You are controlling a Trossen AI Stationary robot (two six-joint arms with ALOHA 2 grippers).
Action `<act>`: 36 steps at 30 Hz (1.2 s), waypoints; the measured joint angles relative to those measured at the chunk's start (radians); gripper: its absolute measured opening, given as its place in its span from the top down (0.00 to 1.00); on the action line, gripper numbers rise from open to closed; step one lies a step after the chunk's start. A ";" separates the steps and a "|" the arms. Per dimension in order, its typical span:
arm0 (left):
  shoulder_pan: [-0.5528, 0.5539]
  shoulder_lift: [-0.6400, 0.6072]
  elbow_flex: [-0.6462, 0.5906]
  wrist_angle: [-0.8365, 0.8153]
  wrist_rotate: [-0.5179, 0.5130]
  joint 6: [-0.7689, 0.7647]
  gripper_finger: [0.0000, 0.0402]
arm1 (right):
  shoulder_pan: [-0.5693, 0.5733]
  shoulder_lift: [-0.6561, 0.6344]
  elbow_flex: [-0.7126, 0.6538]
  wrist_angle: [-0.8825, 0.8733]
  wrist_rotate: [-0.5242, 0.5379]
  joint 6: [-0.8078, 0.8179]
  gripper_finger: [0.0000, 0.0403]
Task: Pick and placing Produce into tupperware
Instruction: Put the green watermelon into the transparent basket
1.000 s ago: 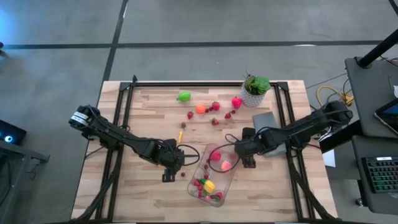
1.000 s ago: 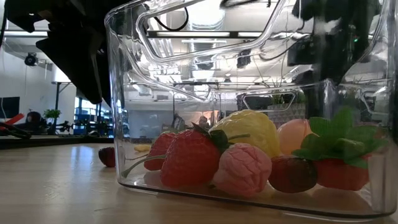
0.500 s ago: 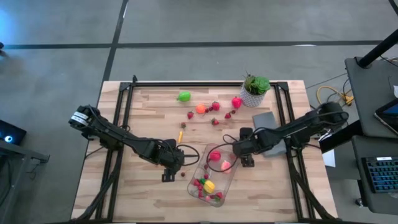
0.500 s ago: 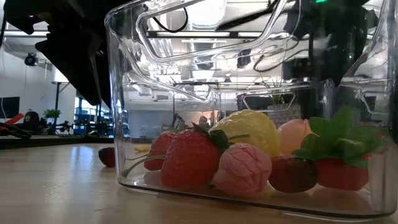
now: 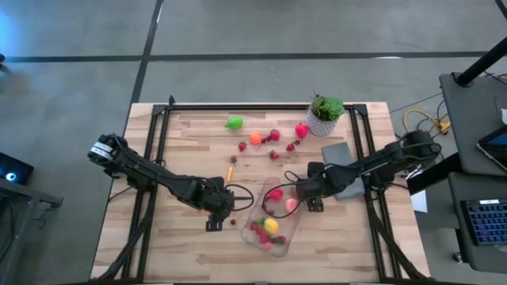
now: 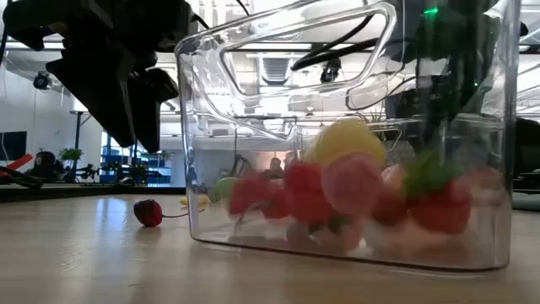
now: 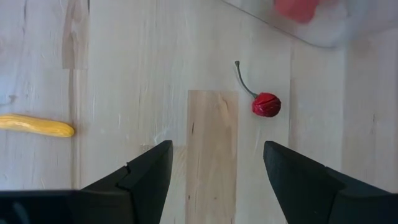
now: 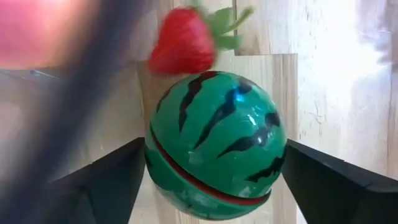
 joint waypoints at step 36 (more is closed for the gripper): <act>0.000 -0.001 -0.003 -0.001 0.000 -0.001 0.41 | 0.000 -0.042 0.002 0.003 -0.031 0.066 0.32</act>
